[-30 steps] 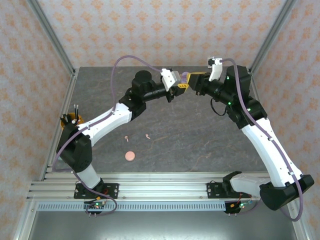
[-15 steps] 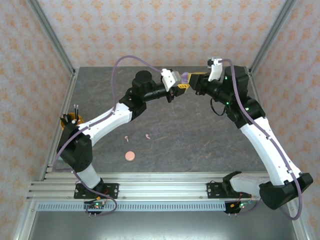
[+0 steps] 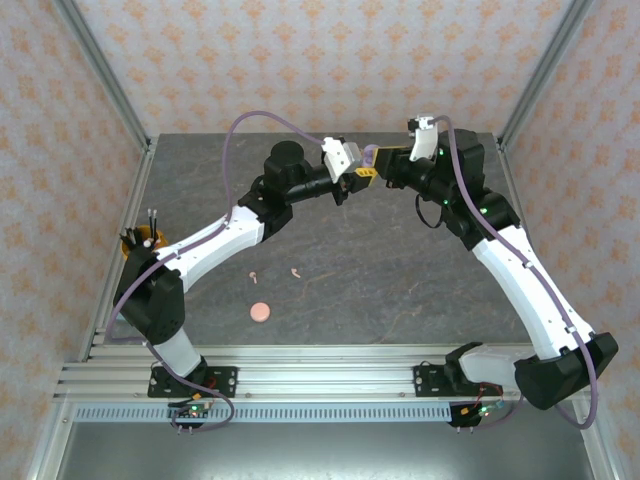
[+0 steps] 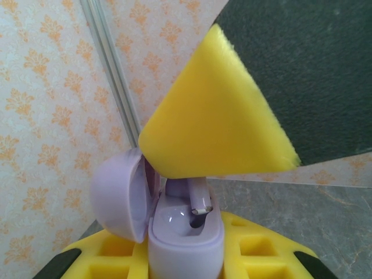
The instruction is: Insert the wireless bluetooth earbuds into the charging case
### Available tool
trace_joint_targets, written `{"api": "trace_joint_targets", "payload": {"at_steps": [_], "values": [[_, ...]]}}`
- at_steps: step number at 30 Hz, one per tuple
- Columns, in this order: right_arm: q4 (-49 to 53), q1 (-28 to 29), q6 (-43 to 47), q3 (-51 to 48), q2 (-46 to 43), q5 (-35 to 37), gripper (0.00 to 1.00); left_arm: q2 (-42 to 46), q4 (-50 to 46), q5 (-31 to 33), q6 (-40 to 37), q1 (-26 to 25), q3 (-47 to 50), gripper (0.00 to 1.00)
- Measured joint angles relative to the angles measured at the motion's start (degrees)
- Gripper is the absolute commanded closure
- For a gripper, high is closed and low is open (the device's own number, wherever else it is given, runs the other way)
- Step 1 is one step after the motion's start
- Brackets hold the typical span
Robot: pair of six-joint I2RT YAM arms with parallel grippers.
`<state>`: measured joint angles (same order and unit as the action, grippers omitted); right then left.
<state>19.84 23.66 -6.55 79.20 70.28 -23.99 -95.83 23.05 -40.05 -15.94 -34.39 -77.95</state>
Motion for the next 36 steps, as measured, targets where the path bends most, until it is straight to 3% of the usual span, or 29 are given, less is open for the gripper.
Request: {"api": "trace_joint_targets", "payload": {"at_steps": [20, 36], "values": [[-0.2, 0.2, 3.7, 0.1, 0.7, -1.3, 0.81, 0.0, -0.2, 0.0, 1.1, 0.0, 0.0, 1.00], [2.9, 5.6, 12.2, 3.4, 4.0, 3.6, 0.82, 0.0, -1.5, 0.2, 2.6, 0.4, 0.6, 1.00]]}}
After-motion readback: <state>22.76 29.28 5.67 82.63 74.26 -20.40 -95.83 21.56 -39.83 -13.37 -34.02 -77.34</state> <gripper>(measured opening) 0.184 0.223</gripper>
